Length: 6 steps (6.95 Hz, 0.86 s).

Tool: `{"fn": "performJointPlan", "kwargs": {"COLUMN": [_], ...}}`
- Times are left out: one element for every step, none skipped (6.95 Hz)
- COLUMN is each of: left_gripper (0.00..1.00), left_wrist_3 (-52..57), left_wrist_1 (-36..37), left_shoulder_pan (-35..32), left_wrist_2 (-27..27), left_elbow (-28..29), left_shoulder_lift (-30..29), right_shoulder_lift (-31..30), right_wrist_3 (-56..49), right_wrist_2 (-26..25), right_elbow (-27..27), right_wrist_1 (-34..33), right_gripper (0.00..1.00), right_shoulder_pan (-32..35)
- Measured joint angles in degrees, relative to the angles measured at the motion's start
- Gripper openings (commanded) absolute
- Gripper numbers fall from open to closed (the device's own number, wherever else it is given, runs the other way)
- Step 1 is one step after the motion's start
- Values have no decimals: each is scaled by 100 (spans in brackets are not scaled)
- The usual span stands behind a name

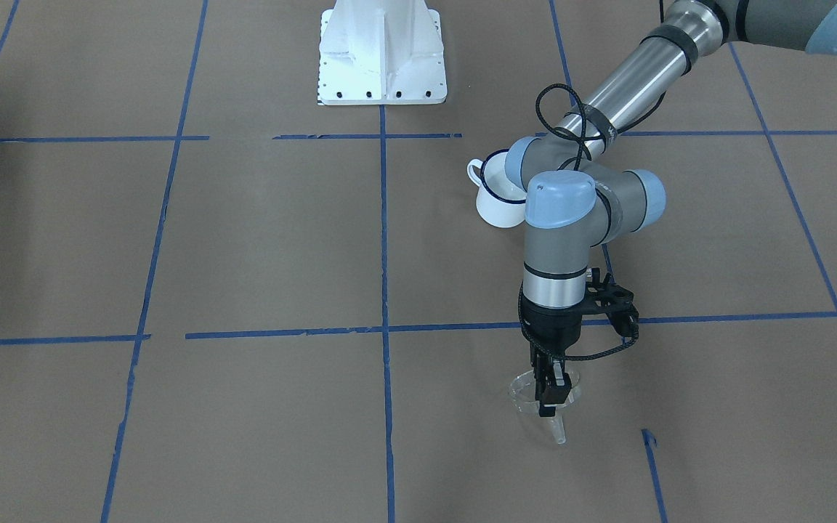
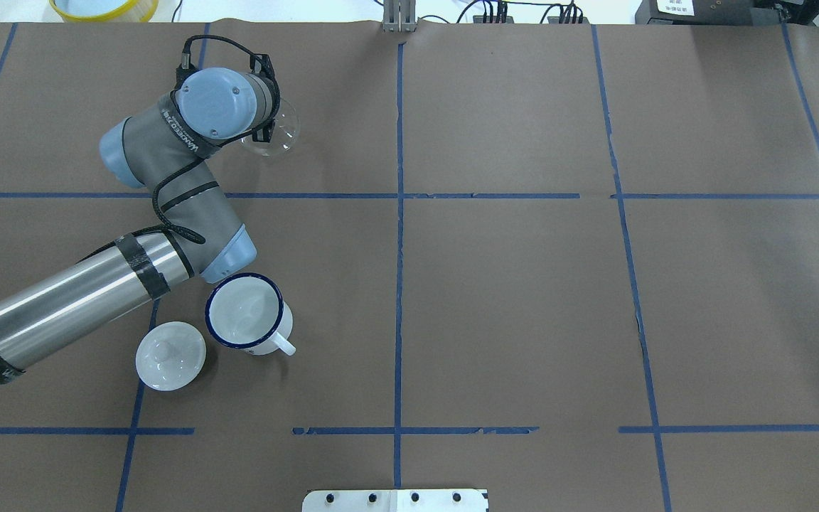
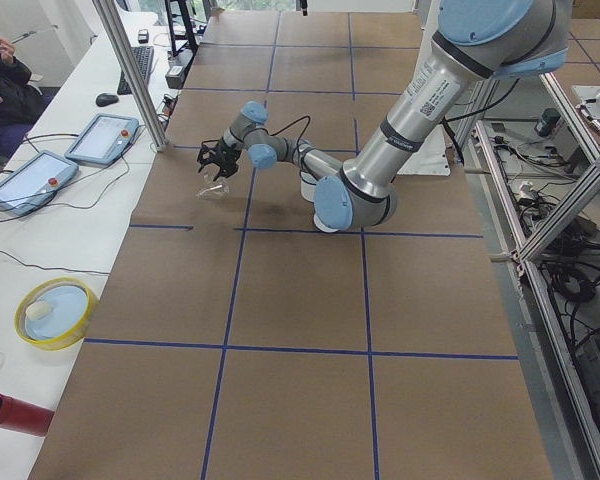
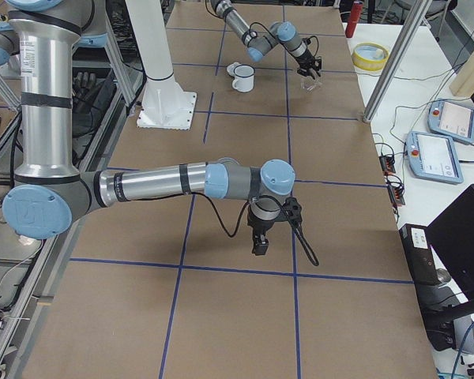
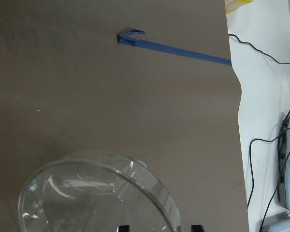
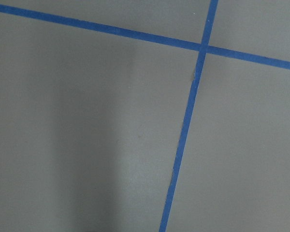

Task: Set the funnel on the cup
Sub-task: 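Move the left gripper to the clear glass cup and grasp it, then lift the glass cup and carry it toward the white mug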

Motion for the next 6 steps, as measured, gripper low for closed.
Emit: {"fn": "performJointPlan", "kwargs": {"left_gripper": [0, 0, 0, 0, 0, 0], "left_wrist_3": [100, 175, 259, 513, 1004, 1579], "left_wrist_1": [-18, -12, 13, 94, 370, 949], "left_shoulder_pan": [-12, -42, -114, -198, -245, -264], "left_wrist_2": [-1, -5, -26, -140, -462, -927], "left_elbow": [-157, -394, -715, -1168, -1798, -2563], "left_shoulder_lift": [17, 30, 35, 98, 249, 393], "right_shoulder_lift": [0, 0, 0, 0, 0, 0], "right_wrist_3": [0, 0, 0, 0, 0, 0], "right_wrist_2": [0, 0, 0, 0, 0, 0], "right_elbow": [0, 0, 0, 0, 0, -1], "right_wrist_1": [0, 0, 0, 0, 0, 0], "right_gripper": [100, 100, 100, 100, 100, 100], "right_shoulder_pan": [0, 0, 0, 0, 0, 0]}}
